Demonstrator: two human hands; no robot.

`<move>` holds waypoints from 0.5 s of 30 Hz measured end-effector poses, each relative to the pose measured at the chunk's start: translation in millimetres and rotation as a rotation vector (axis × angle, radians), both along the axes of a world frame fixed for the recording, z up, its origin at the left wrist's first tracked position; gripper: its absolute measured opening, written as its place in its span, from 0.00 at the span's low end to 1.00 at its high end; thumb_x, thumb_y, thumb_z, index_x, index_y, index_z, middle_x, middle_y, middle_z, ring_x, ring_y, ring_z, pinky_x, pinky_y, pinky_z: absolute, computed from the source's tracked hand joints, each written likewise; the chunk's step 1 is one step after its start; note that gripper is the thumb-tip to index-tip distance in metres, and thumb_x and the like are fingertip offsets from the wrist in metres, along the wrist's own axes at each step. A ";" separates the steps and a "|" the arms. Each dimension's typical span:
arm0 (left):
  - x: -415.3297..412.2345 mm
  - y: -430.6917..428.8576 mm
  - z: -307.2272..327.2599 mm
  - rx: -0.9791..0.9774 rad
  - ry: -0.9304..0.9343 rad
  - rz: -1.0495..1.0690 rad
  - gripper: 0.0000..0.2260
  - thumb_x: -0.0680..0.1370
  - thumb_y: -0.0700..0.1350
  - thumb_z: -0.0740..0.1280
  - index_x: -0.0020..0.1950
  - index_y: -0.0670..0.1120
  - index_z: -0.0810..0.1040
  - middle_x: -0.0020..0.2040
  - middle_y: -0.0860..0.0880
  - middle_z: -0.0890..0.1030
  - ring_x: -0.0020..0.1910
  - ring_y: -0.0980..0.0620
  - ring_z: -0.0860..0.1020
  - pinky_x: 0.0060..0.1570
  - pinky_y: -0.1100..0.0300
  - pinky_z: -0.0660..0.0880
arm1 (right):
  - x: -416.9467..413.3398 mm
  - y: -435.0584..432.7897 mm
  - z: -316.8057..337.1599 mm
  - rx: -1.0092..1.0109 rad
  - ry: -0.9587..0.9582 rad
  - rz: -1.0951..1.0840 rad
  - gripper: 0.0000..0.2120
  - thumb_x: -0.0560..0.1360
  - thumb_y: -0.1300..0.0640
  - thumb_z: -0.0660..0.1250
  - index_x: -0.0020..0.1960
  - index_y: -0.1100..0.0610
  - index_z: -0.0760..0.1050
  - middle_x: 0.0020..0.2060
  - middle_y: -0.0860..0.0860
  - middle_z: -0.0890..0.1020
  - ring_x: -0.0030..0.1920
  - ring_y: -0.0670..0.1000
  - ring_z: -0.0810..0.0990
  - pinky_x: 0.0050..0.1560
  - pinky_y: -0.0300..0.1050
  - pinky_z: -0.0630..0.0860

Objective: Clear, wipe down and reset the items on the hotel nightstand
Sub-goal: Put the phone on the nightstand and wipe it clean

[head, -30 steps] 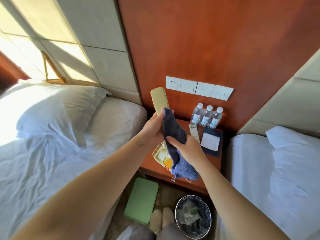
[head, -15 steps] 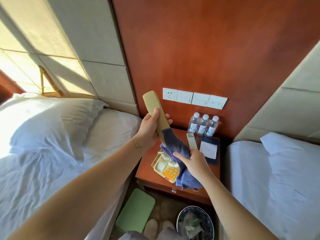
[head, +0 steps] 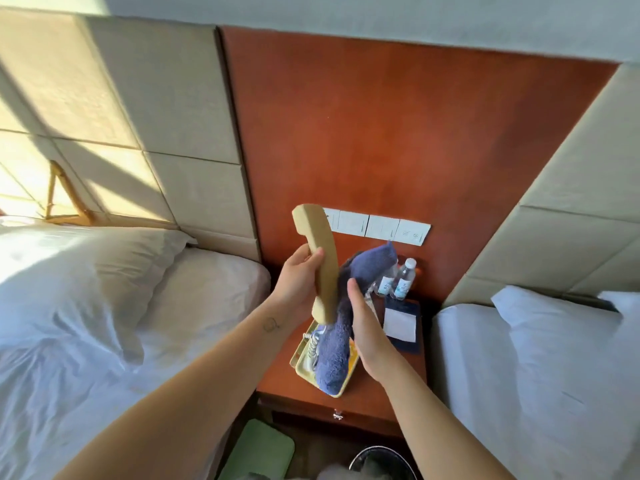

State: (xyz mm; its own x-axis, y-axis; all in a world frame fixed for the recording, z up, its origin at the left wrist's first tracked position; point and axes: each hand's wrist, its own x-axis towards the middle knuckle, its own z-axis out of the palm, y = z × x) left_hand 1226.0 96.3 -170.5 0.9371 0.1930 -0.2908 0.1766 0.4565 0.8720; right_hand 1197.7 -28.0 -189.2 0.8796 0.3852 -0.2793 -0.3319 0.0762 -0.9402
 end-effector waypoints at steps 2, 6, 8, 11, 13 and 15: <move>1.5 3.8 6.4 -0.064 0.006 0.049 0.04 0.83 0.39 0.59 0.51 0.43 0.73 0.41 0.44 0.75 0.39 0.50 0.75 0.40 0.56 0.73 | 0.0 -0.7 -6.6 0.032 -0.011 -0.009 0.14 0.82 0.44 0.53 0.56 0.45 0.76 0.49 0.36 0.84 0.59 0.39 0.78 0.67 0.42 0.68; 5.9 2.9 11.5 -0.186 0.095 0.136 0.04 0.81 0.36 0.60 0.55 0.42 0.70 0.42 0.45 0.76 0.39 0.51 0.74 0.37 0.59 0.70 | 4.2 -1.9 -6.8 0.077 0.023 0.026 0.39 0.67 0.23 0.60 0.69 0.45 0.72 0.65 0.42 0.77 0.68 0.43 0.72 0.73 0.48 0.61; 6.5 5.9 18.0 -0.305 0.137 0.139 0.07 0.82 0.38 0.58 0.44 0.41 0.69 0.34 0.44 0.73 0.34 0.51 0.74 0.35 0.62 0.70 | 6.6 -0.2 1.2 0.068 0.001 0.040 0.34 0.68 0.25 0.60 0.65 0.44 0.76 0.63 0.42 0.79 0.65 0.42 0.75 0.69 0.44 0.66; 7.5 16.4 21.7 -0.189 0.068 -0.038 0.06 0.74 0.35 0.70 0.42 0.40 0.73 0.33 0.45 0.77 0.33 0.50 0.78 0.36 0.60 0.76 | 10.3 -0.7 5.5 -0.091 -0.195 -0.058 0.10 0.79 0.49 0.65 0.59 0.37 0.75 0.58 0.41 0.80 0.57 0.37 0.78 0.55 0.33 0.74; 7.2 21.8 24.2 -0.070 0.041 -0.072 0.04 0.76 0.36 0.70 0.46 0.40 0.75 0.38 0.46 0.78 0.37 0.51 0.79 0.39 0.59 0.78 | 10.9 -6.5 0.0 -0.131 -0.299 -0.035 0.22 0.77 0.60 0.68 0.62 0.36 0.69 0.59 0.44 0.80 0.59 0.41 0.78 0.56 0.36 0.75; 7.2 23.0 27.3 -0.011 0.067 -0.087 0.07 0.75 0.38 0.72 0.51 0.40 0.76 0.42 0.46 0.80 0.37 0.53 0.80 0.36 0.59 0.79 | 13.8 -9.6 -2.5 -0.174 -0.259 -0.009 0.24 0.73 0.59 0.72 0.62 0.38 0.69 0.57 0.47 0.82 0.58 0.46 0.80 0.58 0.42 0.76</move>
